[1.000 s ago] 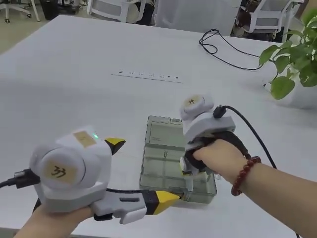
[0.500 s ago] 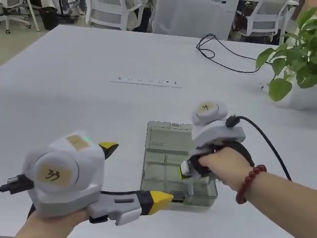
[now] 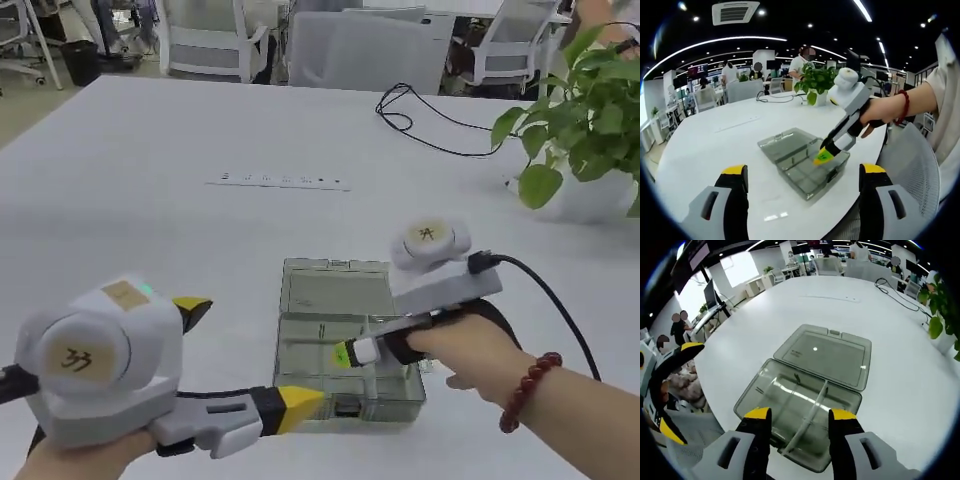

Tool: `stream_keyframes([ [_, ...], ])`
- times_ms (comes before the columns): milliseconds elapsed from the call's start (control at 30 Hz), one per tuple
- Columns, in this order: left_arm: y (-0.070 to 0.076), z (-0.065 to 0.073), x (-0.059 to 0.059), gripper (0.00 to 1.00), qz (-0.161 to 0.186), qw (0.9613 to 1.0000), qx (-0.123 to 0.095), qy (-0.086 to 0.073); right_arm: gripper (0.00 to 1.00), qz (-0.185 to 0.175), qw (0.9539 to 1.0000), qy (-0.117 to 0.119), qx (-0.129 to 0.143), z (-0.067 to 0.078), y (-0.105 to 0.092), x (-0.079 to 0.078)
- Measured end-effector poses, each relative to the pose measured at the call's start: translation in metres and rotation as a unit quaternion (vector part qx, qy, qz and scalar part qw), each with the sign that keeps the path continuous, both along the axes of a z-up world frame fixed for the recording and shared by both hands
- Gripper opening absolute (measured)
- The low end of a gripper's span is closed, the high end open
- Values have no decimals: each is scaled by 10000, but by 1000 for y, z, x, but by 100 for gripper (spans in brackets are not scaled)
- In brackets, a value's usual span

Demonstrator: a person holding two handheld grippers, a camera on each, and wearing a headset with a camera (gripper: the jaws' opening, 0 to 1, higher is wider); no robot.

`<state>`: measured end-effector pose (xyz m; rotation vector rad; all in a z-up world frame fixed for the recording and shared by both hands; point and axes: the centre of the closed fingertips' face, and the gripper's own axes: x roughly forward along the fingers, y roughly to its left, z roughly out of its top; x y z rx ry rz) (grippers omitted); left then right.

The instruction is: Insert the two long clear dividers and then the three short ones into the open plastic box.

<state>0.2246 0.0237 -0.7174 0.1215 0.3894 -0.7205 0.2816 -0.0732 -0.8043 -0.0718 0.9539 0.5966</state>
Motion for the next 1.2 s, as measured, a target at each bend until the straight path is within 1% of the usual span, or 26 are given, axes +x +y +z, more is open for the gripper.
stream_keyframes([
  [133,2,1,0,94,31,10000,-18,14,52,98,9998,-114,165,6,1,-3],
  [200,3,1,0,94,54,10000,-1,13,55,149,9994,-224,218,10,1,-4],
  [233,4,1,0,94,63,10000,12,20,56,201,9989,-326,254,13,1,-4],
  [267,4,1,0,94,73,10000,18,28,58,210,9988,-363,271,14,0,-5],
  [400,6,2,-1,95,117,9999,31,42,64,340,9968,-537,486,21,0,-10],
  [500,8,2,-1,95,163,9998,23,56,66,458,9955,-660,508,24,-3,-13],
  [533,8,2,-1,94,173,9998,21,69,66,463,9953,-676,513,25,-4,-15],
  [600,9,3,-2,94,189,9998,15,80,66,469,9938,-816,592,29,-8,-15],
  [800,12,2,-4,94,232,9997,42,104,68,536,9909,-1009,718,37,-16,-22],
  [967,12,1,-7,94,235,9996,61,118,71,572,9892,-1095,792,39,-23,-27],
  [1033,12,1,-8,93,235,9996,76,127,74,571,9878,-1192,818,40,-26,-29],
  [1200,14,0,-11,93,248,9995,106,140,77,661,9856,-1339,791,40,-34,-33],
])
